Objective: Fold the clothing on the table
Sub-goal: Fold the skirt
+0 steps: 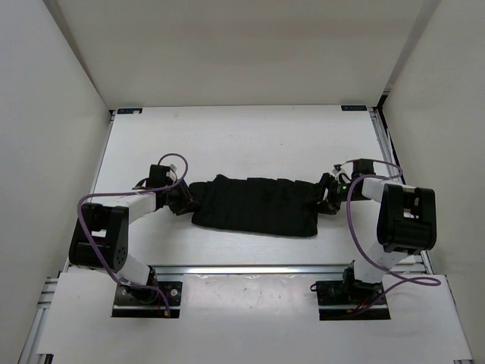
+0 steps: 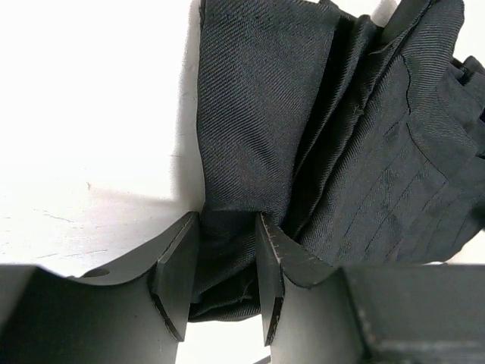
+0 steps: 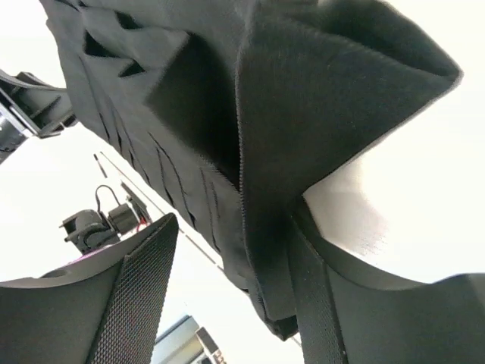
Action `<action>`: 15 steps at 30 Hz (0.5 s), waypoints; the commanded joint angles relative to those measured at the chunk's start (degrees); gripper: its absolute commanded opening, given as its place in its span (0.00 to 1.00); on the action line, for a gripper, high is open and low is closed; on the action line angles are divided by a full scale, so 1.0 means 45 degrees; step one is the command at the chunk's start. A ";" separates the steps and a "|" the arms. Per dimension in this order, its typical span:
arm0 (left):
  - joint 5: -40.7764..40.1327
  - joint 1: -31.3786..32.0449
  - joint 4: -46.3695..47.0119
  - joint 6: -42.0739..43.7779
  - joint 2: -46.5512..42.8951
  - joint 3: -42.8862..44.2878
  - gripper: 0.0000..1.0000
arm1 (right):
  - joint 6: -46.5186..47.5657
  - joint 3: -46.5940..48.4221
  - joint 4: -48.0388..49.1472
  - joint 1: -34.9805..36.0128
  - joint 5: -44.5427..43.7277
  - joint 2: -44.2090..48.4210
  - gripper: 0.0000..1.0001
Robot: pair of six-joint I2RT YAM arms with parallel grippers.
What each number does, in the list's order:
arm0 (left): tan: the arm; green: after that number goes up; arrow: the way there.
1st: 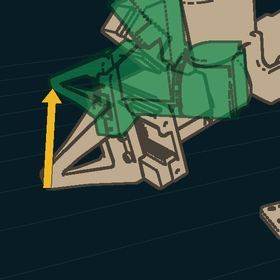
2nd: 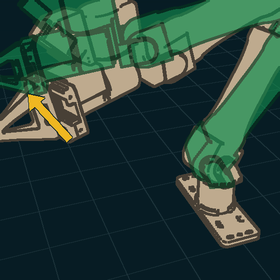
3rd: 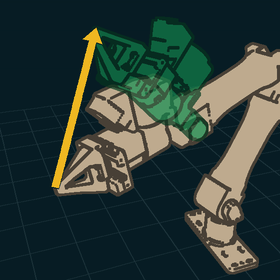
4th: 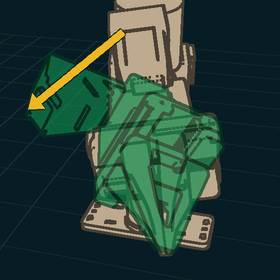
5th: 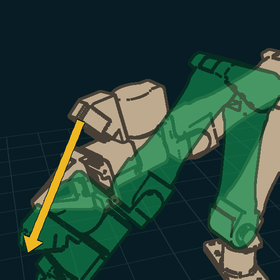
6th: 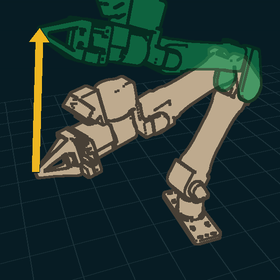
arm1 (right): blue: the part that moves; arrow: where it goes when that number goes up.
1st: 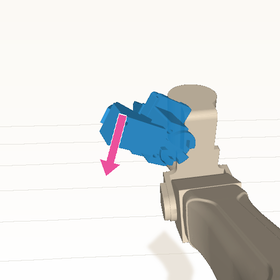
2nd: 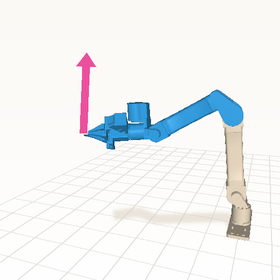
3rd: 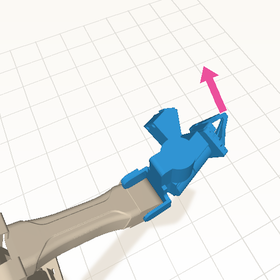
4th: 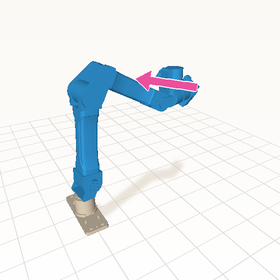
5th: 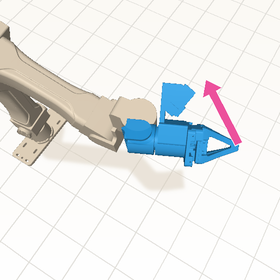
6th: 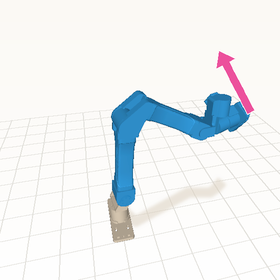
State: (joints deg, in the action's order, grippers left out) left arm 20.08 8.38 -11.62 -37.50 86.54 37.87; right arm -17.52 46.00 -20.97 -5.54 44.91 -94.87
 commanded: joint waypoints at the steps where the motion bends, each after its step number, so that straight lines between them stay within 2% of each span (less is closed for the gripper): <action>1: -0.0145 -0.0046 -0.0212 0.0188 -0.0346 -0.0289 0.47 | 0.0184 -0.0435 -0.0029 0.0234 0.0020 0.0242 0.63; 3: -0.0165 -0.0046 -0.0172 0.0188 -0.0383 -0.0192 0.47 | -0.0051 -0.0710 0.0284 0.0527 0.0391 -0.0030 0.57; 5: -0.0164 0.0109 -0.0172 0.0168 -0.0306 -0.0173 0.47 | -0.0324 -0.0962 0.0771 0.0761 0.0645 -0.0225 0.25; 6: -0.0087 0.0187 -0.0153 0.0168 -0.0345 -0.0231 0.46 | -0.0480 -0.0867 0.0716 0.0917 0.0627 -0.0400 0.00; 9: -0.0126 0.0422 -0.0055 0.0032 -0.0266 -0.0290 0.47 | -0.0716 -0.0867 0.0853 0.0939 0.0471 -0.0110 0.00; 15: 0.0402 0.1299 0.0588 -0.0476 -0.0092 -0.0388 0.46 | 0.0356 0.0654 -0.2092 -0.0211 -0.1460 0.1295 0.00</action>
State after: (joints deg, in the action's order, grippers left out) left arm 20.58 11.88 -9.82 -38.63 86.46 37.10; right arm -18.68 43.99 -24.01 -3.62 42.37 -93.41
